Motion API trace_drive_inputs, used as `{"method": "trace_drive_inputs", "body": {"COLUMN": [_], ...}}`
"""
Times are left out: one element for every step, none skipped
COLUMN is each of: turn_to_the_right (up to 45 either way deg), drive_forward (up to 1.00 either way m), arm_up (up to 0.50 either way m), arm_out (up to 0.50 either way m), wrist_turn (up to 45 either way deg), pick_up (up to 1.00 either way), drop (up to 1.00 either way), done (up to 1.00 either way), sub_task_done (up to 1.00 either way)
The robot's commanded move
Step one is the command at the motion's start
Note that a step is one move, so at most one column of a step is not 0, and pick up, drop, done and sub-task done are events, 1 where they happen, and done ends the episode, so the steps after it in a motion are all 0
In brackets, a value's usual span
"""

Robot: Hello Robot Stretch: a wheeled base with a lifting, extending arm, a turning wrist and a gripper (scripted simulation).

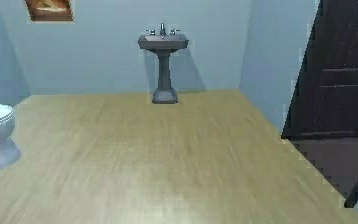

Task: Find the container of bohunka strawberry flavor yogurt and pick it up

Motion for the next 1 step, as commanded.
{"method": "trace_drive_inputs", "body": {"turn_to_the_right": [0.0], "drive_forward": [0.30], "arm_up": [0.00], "arm_out": [0.00], "wrist_turn": [0.0], "pick_up": [0.00], "drop": [0.00], "done": [0.00], "sub_task_done": [0.00]}}
